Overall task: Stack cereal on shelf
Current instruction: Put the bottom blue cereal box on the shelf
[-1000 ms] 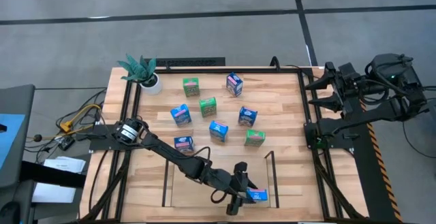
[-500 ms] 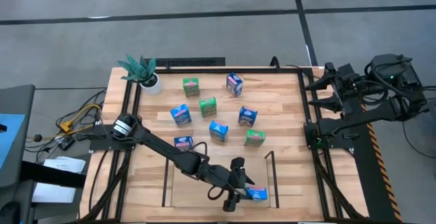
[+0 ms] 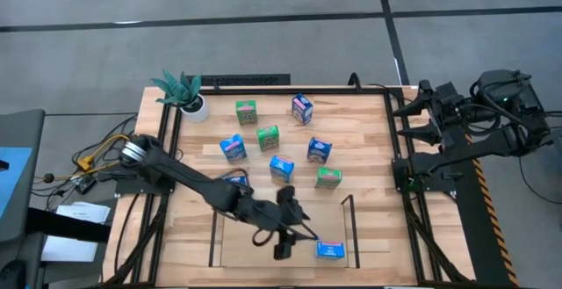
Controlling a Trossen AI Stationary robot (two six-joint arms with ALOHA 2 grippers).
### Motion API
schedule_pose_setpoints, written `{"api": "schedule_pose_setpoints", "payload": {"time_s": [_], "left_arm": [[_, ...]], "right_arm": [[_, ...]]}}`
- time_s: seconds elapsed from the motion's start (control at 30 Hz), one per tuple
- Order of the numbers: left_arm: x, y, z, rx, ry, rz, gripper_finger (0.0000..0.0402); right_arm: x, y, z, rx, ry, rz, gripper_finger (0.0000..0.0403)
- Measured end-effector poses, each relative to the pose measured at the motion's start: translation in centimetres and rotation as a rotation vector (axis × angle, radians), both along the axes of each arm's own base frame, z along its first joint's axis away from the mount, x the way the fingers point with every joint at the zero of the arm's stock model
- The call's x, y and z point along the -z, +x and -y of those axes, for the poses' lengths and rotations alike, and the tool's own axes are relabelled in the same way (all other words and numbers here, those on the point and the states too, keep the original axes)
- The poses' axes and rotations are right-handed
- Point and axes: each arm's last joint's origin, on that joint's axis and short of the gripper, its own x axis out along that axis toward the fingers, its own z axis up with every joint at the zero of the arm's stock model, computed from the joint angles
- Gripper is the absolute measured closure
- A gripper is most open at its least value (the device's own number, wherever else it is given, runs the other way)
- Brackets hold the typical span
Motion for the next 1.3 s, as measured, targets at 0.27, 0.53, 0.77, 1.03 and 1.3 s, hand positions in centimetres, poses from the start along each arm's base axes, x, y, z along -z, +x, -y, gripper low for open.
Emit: {"api": "schedule_pose_setpoints", "payload": {"time_s": [0.27,0.53,0.77,1.03,1.3], "left_arm": [[-5.0,-5.6,-4.4,-0.211,0.039,-0.107,0.0170],[-4.5,-8.5,-6.1,-0.212,0.091,-0.361,0.0170],[-3.5,-10.0,-6.4,-0.186,0.201,-0.523,0.0170],[-1.6,-11.1,-6.9,-0.160,0.276,-0.577,0.0170],[0.0,-15.9,-8.8,-0.175,0.154,-0.378,0.0170]], "right_arm": [[0.1,0.0,0.0,-0.005,-0.024,-0.005,0.0133],[0.5,-0.1,0.1,0.009,-0.036,-0.047,0.0133],[0.6,-0.2,0.4,0.117,-0.121,-0.067,0.0132],[0.8,1.3,0.5,0.163,-0.156,-0.107,0.0132],[1.2,3.4,0.5,0.169,-0.193,-0.163,0.0132]]}}
